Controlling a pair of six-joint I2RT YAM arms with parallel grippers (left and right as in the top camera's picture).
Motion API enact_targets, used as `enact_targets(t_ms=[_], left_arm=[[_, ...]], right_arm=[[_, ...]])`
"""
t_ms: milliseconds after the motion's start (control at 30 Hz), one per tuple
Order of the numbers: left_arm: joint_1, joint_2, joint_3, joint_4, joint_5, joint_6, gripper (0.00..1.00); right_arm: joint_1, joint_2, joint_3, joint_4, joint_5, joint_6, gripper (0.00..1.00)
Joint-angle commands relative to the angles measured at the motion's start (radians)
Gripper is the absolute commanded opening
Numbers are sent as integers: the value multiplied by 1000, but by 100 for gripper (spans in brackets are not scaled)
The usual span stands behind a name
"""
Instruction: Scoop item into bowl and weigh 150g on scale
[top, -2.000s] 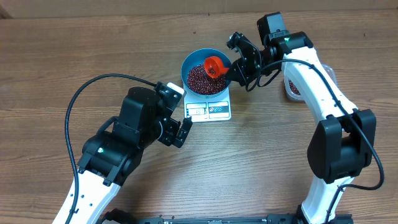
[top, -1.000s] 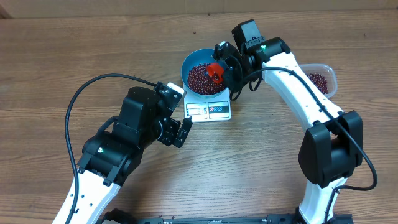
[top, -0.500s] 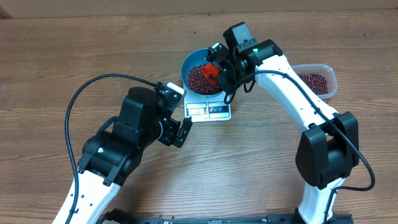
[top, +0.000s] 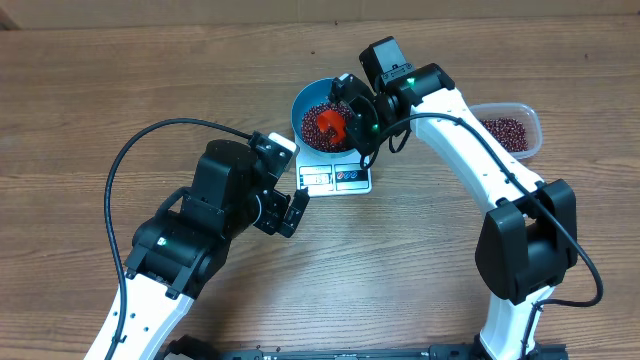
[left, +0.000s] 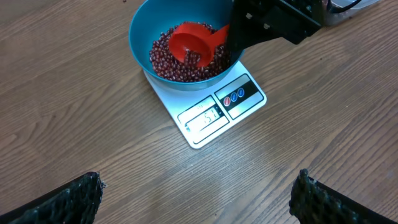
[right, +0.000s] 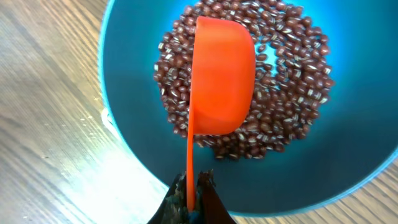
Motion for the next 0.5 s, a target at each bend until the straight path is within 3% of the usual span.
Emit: enact_targets(t_ms=[0,467], left_arm=[[4,-11,8,3,11,15,100],[4,-11,8,3,11,15,100]], right_arm=[[-1,3,18,16,-96,4,3],[-42,3,18,119,-157,53,3]])
